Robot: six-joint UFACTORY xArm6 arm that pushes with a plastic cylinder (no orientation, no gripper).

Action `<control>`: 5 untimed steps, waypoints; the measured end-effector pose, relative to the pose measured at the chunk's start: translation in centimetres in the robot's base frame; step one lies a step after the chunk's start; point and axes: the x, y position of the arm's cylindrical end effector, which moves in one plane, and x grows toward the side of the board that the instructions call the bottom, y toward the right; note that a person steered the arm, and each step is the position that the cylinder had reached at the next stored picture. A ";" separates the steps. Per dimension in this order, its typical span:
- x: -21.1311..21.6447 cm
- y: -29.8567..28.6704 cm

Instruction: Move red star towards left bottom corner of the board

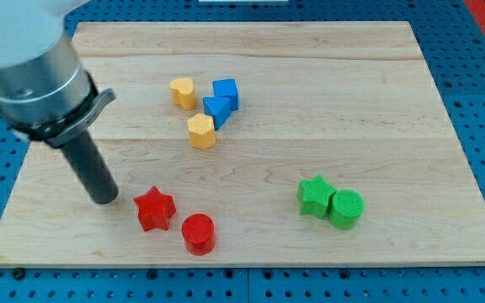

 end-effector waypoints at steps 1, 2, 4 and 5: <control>1.4 4.5; 2.1 14.1; 5.5 22.2; 9.3 24.3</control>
